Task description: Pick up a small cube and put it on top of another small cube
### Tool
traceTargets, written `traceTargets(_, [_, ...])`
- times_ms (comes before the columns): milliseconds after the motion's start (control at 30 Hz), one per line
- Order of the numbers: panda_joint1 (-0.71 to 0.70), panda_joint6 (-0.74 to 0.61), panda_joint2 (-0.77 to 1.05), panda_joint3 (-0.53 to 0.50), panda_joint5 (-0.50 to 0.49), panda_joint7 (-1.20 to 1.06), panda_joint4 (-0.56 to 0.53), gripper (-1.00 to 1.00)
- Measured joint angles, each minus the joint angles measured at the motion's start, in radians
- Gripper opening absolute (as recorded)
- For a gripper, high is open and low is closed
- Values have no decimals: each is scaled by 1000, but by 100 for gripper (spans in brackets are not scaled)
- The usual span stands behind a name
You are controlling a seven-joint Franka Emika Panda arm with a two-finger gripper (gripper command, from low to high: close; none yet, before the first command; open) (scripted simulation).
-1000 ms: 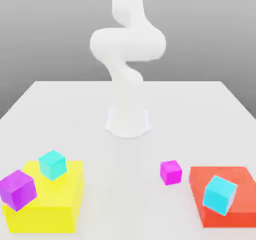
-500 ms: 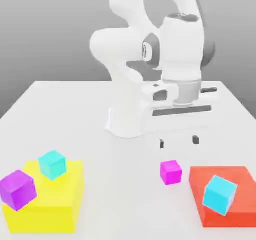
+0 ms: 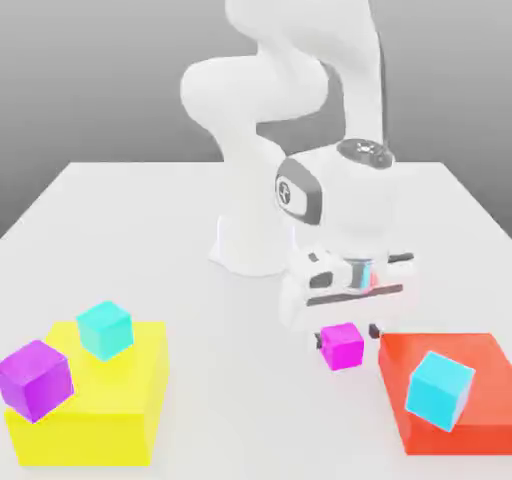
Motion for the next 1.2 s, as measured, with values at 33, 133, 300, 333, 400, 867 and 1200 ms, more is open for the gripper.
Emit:
traceTargets(33, [7,12,14,-9,-1,-1,1,-100])
traceTargets(133, [7,13,14,-9,-2,0,1,-100])
traceTargets(300, [3,3,3,-4,-5,4,0,-100])
traceTargets(333, [-6,-11,-13,6,-4,5,0,-100])
traceTargets(400, [-29,-42,-50,36,10,-3,-4,-100])
traceTargets(867, [-52,-271,-302,137,298,-218,-33,-100])
traceTargets(1200, [-25,-573,-255,137,293,-221,314,-100])
